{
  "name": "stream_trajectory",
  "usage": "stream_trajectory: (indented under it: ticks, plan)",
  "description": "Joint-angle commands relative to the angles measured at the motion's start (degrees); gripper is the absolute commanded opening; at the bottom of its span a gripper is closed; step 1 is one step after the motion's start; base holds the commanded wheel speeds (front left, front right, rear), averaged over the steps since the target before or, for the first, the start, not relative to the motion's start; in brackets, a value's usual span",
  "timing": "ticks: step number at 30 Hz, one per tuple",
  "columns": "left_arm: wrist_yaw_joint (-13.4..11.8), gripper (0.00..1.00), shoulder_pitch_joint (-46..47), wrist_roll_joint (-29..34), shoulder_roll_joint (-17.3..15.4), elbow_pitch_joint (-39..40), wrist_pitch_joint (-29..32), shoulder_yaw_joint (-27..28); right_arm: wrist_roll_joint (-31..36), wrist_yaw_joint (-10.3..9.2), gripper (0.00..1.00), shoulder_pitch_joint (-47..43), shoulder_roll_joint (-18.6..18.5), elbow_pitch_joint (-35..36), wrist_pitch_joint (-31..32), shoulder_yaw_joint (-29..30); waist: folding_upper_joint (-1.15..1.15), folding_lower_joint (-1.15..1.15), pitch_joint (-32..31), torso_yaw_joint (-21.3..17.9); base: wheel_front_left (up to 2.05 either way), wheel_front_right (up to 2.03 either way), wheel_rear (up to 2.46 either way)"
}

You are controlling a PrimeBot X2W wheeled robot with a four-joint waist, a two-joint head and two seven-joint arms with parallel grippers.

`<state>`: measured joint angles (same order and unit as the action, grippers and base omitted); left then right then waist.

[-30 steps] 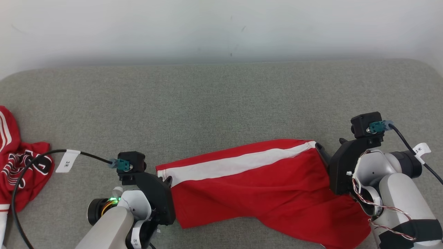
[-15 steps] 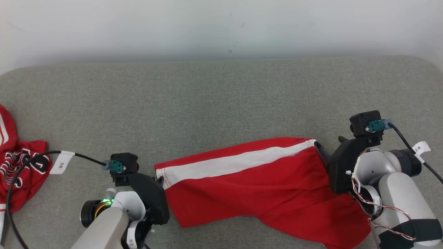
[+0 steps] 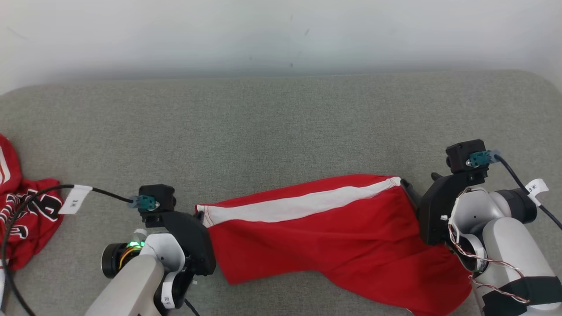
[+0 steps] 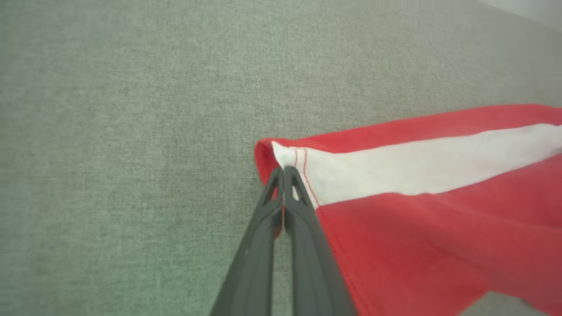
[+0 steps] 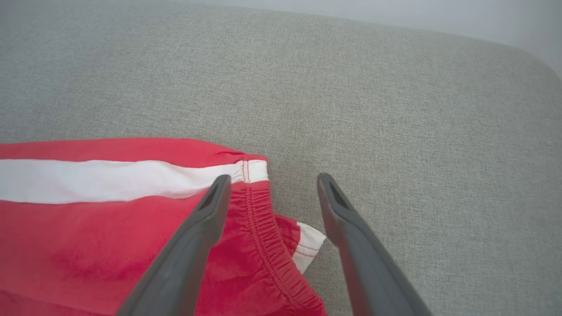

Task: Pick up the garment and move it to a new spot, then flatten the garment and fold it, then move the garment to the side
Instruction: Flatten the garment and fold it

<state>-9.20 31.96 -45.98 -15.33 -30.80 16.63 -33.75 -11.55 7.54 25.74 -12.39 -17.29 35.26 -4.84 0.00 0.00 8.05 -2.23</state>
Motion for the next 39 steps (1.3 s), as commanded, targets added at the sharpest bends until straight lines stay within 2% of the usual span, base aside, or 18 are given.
stream_trajectory:
  ticks: [1,7,14,20,27,30,33,35,36,37,39]
  plan:
    - [-0.52,0.00,-0.57,-0.07,-0.59,1.19,-0.70,0.40,0.04,-0.10,1.00,0.44,-0.29,0.51,0.18,0.32,0.00,0.00,-0.04,0.21,0.00,0.00,0.00]
    - [-2.56,0.00,-4.96,-0.42,-1.44,8.44,-1.32,0.56,-0.07,-0.10,1.00,1.08,-1.50,1.75,3.08,2.04,0.00,0.00,0.56,1.86,0.00,0.00,0.00]
    - [-4.66,0.00,-8.66,-0.55,-0.15,13.85,-1.44,-0.66,1.35,-0.10,1.00,0.70,-2.28,4.47,11.85,3.79,0.00,0.00,2.20,3.51,0.00,0.00,0.00]
    - [-4.80,0.00,-8.10,-0.43,0.14,14.11,-1.51,-0.89,3.13,-0.11,1.00,2.16,-1.31,5.79,16.22,3.00,0.00,0.00,3.00,3.36,0.00,0.00,0.00]
    - [-4.58,0.00,-6.54,0.05,0.16,13.93,-1.28,-1.19,3.65,-0.11,1.00,6.17,-0.99,3.31,20.67,1.95,0.00,0.00,4.36,3.22,0.00,0.00,0.00]
    - [-4.51,0.00,-5.88,0.05,0.33,13.70,-1.15,-1.38,2.37,-0.11,0.89,7.17,-0.64,1.29,22.79,1.49,0.00,0.00,4.84,3.34,0.00,0.00,0.00]
    - [-4.31,0.00,-5.85,0.07,0.47,13.38,-1.21,-1.64,1.91,-0.11,0.72,8.21,-0.77,-0.10,22.90,1.16,0.00,0.00,5.31,3.60,0.00,0.00,0.00]
    - [-4.11,0.00,-5.60,0.00,0.55,13.23,-1.23,-1.74,1.54,-0.11,0.46,8.32,-0.46,-1.00,22.67,0.70,0.00,0.00,5.51,3.71,0.00,0.00,0.00]
    - [-4.01,0.00,-5.52,-0.06,0.56,13.15,-1.24,-1.80,1.32,-0.11,0.27,8.14,-0.42,-1.20,22.57,0.22,0.00,0.00,5.58,3.75,0.00,0.00,0.00]
    - [-4.02,0.00,-5.49,-0.09,0.52,13.05,-1.26,-1.84,1.06,-0.11,0.04,8.00,-0.52,-1.21,22.16,-0.28,0.00,0.00,5.60,3.79,0.00,0.00,0.00]
    - [-4.01,0.00,-5.44,-0.08,0.38,13.09,-1.54,-1.73,0.97,-0.11,0.00,8.04,-1.02,-0.60,20.53,-0.83,0.00,0.00,5.56,3.81,0.00,0.00,0.00]
